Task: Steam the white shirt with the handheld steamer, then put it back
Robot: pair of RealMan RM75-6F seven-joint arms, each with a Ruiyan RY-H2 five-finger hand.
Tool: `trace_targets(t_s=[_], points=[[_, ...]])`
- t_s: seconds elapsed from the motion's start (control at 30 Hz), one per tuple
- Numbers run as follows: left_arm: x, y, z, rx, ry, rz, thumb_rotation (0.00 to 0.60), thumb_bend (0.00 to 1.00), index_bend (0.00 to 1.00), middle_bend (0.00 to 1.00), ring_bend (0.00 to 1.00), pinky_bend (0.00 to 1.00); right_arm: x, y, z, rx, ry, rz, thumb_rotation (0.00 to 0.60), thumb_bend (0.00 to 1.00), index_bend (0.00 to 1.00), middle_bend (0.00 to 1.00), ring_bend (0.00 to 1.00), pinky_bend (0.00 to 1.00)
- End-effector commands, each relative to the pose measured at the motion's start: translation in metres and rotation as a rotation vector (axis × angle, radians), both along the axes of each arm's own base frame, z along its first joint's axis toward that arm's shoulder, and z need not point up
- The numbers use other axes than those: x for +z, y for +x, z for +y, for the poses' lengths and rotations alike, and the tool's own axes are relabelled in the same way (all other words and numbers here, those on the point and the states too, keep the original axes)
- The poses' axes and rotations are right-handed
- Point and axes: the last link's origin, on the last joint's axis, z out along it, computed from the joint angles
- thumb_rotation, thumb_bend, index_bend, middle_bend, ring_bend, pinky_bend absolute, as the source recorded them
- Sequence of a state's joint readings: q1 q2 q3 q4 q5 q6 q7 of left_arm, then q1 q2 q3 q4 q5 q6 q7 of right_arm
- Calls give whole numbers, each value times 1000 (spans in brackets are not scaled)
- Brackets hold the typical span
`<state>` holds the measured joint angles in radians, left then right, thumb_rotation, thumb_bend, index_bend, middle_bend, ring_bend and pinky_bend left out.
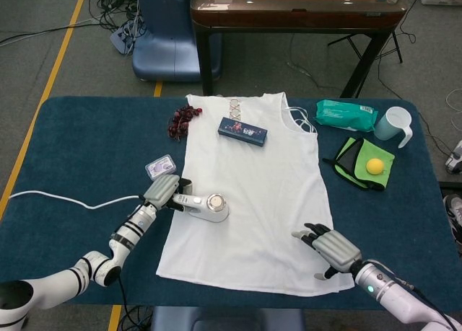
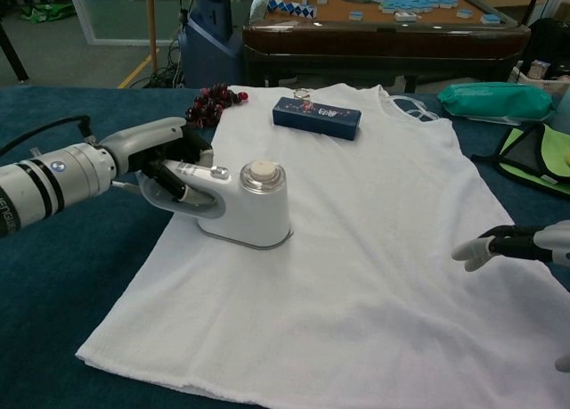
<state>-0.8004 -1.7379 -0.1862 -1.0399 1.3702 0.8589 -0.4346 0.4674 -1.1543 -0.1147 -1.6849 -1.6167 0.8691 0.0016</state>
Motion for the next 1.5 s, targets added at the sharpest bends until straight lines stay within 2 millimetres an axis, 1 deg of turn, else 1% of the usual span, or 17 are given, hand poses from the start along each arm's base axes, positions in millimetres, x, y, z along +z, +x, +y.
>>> trace_targets(t_s=[0.03,0.23,0.3,0.47,0.53,0.73,0.83,1.27,1.5], points=[[-4,4,-2,-9,-9,2,600,185,891,685,557,566,-2,-1,0,-1,3,5,600,37,4,179,41,95],[-14,17,-5,-34,-18,0,600,185,891,685,556,566,-5,-3,1,-5,6,13,600,36,4,179,41,95],[-18,21,-6,-42,-20,4,600,185,891,684,556,566,-6,-5,2,-15,10,14,600,24,4,171,41,80],[-25,33,-8,-67,-21,11,600,185,891,684,556,566,-8,-6,5,-18,21,17,600,0,4,151,19,8],[-28,38,-9,-75,-23,12,600,185,891,684,556,566,-9,-5,6,-17,21,12,600,0,4,147,11,0],[-32,49,-12,-91,-23,14,600,185,891,684,556,566,-12,-6,5,-10,12,8,568,0,3,112,0,0],[-30,46,-12,-88,-19,24,600,185,891,684,556,566,-14,-7,4,-10,18,12,568,0,0,94,0,0],[-4,12,-12,-39,17,72,600,185,891,684,555,566,-18,-15,9,-28,43,29,567,0,0,93,0,0],[1,7,-15,-32,21,76,600,185,890,683,555,566,-18,-19,13,-34,43,33,568,0,0,93,0,0]])
